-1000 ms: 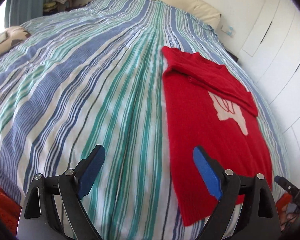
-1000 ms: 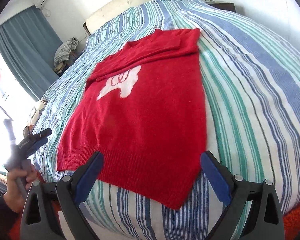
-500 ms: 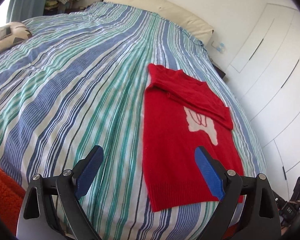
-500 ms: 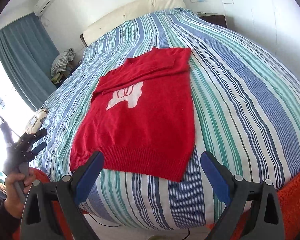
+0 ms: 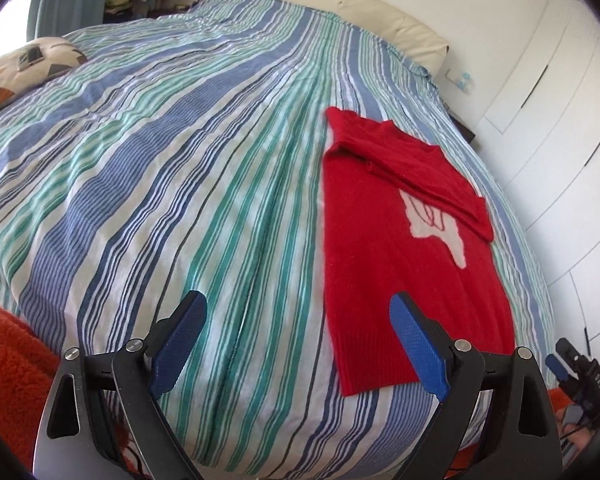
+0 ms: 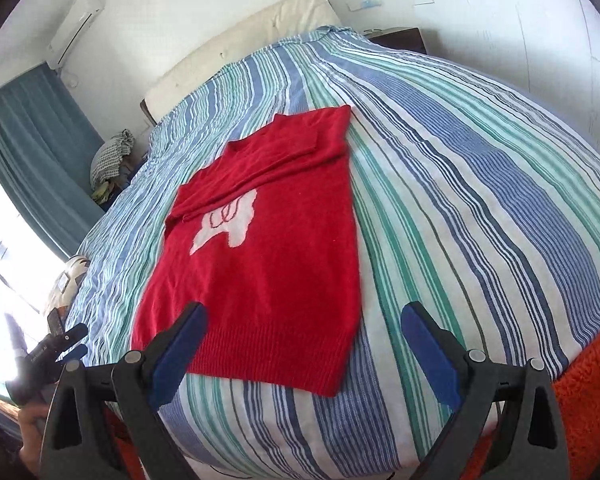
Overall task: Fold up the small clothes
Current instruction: 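Move both tools to the hem of the sweater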
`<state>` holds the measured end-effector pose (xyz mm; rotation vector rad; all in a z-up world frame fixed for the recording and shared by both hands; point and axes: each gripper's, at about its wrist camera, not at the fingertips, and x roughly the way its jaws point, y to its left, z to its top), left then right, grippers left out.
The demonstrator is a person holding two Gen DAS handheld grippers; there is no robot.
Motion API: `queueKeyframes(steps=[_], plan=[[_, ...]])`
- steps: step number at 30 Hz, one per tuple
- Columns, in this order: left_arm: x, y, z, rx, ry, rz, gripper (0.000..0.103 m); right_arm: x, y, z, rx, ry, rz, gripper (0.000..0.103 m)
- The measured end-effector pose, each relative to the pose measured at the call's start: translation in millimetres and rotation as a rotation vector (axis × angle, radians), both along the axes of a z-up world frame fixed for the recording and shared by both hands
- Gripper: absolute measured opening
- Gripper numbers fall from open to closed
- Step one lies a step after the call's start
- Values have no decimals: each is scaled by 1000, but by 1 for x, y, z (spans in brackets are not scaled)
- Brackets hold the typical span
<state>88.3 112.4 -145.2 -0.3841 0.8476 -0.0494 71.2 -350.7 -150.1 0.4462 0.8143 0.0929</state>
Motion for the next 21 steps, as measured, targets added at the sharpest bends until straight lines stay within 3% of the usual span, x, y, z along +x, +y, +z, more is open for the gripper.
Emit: queueKeyframes(steps=[8,16,21], plan=[[4,-18,-9,41,13,-72,94,2,-21,-17,43,63,-95,96],[7,-36,-14,84,26,-136,94,4,-17,-23,-1,73,-73,96],[9,-21,-9,51,22,-114,94,9,-34,-15,31,49,-106,96]])
